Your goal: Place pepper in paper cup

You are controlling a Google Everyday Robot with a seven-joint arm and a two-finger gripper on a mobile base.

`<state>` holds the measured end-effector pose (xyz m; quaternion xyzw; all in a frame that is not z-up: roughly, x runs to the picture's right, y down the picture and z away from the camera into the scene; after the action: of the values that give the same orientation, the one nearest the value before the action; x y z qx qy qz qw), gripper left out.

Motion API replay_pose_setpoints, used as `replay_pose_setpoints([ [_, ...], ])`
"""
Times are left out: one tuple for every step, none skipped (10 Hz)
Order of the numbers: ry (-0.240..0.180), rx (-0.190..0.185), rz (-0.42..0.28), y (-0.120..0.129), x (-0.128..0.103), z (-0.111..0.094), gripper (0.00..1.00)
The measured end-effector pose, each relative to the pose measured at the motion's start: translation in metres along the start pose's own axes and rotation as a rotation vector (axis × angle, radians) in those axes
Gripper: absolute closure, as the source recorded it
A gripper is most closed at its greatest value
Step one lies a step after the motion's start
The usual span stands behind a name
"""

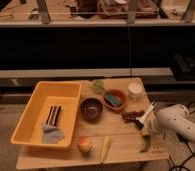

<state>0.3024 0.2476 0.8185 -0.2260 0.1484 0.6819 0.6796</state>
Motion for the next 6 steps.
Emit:
replay_pose_setpoints([
  [0.000, 0.000, 0.000, 0.000, 0.000, 0.000, 0.93],
  [0.000, 0.002, -0.003, 0.000, 0.000, 0.000, 0.93],
  [-0.002, 0.007, -0.007, 0.001, 0.001, 0.000, 0.93],
  [-0.017, 0.010, -0.012, 0.002, -0.001, -0.001, 0.93],
  [-0.047, 0.007, -0.017, 0.005, -0.008, -0.007, 0.93],
  [-0.087, 0.010, -0.022, 0.005, -0.019, -0.021, 0.93],
])
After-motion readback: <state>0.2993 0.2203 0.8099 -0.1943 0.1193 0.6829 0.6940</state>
